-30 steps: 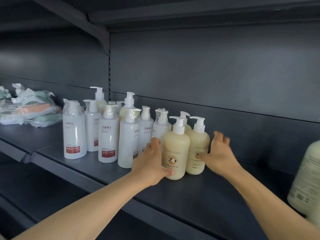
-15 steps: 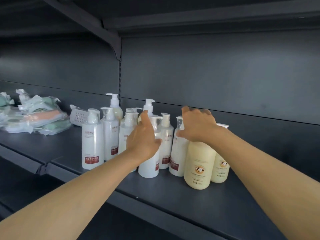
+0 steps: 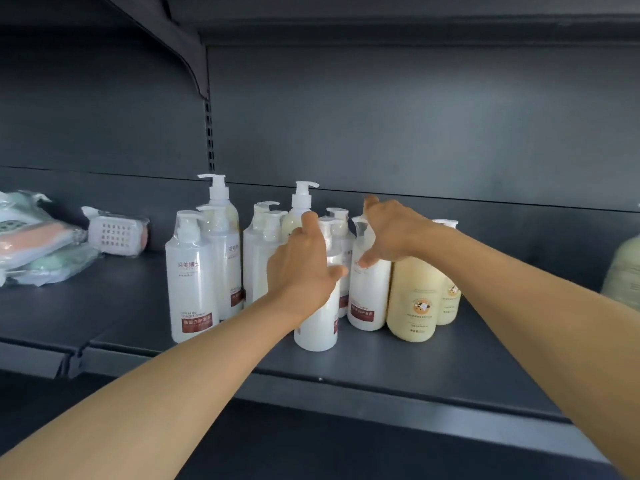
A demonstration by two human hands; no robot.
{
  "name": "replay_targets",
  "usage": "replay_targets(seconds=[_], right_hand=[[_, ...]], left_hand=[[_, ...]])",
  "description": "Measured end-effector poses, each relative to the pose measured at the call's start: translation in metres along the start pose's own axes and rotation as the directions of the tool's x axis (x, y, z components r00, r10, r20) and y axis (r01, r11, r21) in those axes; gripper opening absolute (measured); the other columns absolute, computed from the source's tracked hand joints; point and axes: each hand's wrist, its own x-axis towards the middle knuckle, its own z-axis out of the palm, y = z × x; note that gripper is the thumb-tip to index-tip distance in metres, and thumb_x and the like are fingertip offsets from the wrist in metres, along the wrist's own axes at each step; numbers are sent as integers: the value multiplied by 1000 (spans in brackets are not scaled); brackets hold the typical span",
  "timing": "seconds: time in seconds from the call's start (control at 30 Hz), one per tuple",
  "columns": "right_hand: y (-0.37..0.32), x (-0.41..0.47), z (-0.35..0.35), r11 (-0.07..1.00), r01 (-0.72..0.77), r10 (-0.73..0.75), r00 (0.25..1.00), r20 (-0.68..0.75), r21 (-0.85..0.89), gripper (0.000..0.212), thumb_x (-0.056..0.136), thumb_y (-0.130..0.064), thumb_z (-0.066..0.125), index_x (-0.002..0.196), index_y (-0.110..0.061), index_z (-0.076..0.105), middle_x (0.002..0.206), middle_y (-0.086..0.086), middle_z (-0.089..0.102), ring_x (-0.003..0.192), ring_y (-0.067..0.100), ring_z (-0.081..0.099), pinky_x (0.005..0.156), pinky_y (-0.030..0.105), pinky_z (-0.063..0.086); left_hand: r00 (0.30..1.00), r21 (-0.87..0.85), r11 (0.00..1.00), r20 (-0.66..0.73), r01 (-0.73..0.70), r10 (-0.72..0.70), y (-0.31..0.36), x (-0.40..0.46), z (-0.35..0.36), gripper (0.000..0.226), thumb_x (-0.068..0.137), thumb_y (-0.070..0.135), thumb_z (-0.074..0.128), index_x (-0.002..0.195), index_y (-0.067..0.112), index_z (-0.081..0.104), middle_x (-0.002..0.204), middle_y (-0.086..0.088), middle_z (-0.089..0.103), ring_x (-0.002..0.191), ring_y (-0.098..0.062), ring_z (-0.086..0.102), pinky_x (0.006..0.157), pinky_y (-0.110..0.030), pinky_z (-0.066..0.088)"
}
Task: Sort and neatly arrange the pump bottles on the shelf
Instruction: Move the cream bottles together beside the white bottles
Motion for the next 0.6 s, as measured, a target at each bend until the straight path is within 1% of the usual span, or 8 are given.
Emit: replay_targets(seconds=[0.07, 0.13, 0.2, 0.27, 0.33, 0.4, 0.5, 0.6], right_hand=[[-2, -14, -3, 999, 4, -5, 1000, 10, 46, 82, 71, -28, 81, 132, -5, 31, 120, 11, 52, 95, 25, 54, 72, 31, 45], [-3, -29, -9, 997, -4, 3, 1000, 22, 72, 76, 71, -28, 80, 129, -9, 34, 120, 7, 51, 93, 21, 50, 71, 30, 43], [-2, -45, -15, 996, -27, 23, 999, 48, 82, 68, 72, -28, 80, 124, -12, 38, 113, 2, 50, 93, 21, 50, 64, 27, 42], [0, -60, -20, 994, -57, 50, 996, 77, 98, 65, 73, -27, 79, 123, -14, 38, 108, -3, 48, 93, 21, 50, 57, 24, 37], [4, -71, -23, 991, -84, 74, 994, 86, 107, 64, 73, -25, 78, 123, -16, 39, 109, -2, 50, 95, 22, 52, 63, 28, 43], [12, -77, -20, 983, -109, 99, 992, 72, 145, 64, 71, -24, 79, 121, -17, 39, 109, 0, 54, 96, 25, 56, 75, 36, 50], [23, -82, -7, 915, -147, 143, 989, 37, 375, 72, 70, -19, 79, 126, -20, 35, 107, 2, 58, 96, 24, 59, 80, 39, 53], [27, -92, 21, 787, -176, 208, 978, 14, 591, 83, 70, -20, 80, 134, -22, 28, 113, 1, 57, 102, 22, 58, 84, 36, 51]], left_hand=[[1000, -37, 999, 4, -20, 20, -2, -6, -6, 61, 82, 34, 69, 124, 16, 29, 102, -5, 56, 78, -24, 51, 61, -32, 39], [999, -86, 995, -3, -40, 40, -4, -11, -10, 62, 79, 37, 71, 122, 18, 30, 99, -3, 56, 81, -25, 54, 61, -32, 39], [998, -153, 986, -19, -65, 63, -5, -17, -11, 64, 76, 40, 73, 121, 20, 31, 96, 1, 55, 83, -23, 56, 61, -30, 39], [997, -242, 967, -21, -82, 79, -7, -22, -10, 69, 74, 42, 74, 124, 22, 32, 99, 5, 52, 87, -19, 53, 66, -30, 41], [996, -358, 932, 29, -64, 79, -11, -25, -8, 76, 72, 39, 76, 130, 22, 30, 104, 7, 48, 94, -17, 51, 76, -33, 46], [986, -457, 890, 151, 5, 73, -17, -28, -3, 83, 70, 30, 79, 133, 23, 26, 108, 7, 48, 99, -19, 53, 80, -35, 48], [933, -494, 859, 354, 132, 61, -27, -38, 8, 88, 71, 15, 78, 136, 24, 20, 115, 6, 45, 107, -17, 50, 80, -31, 44], [910, -507, 839, 413, 196, 36, -35, -48, 18, 78, 72, 11, 77, 133, 22, 29, 119, 6, 46, 115, -17, 48, 89, -31, 43]])
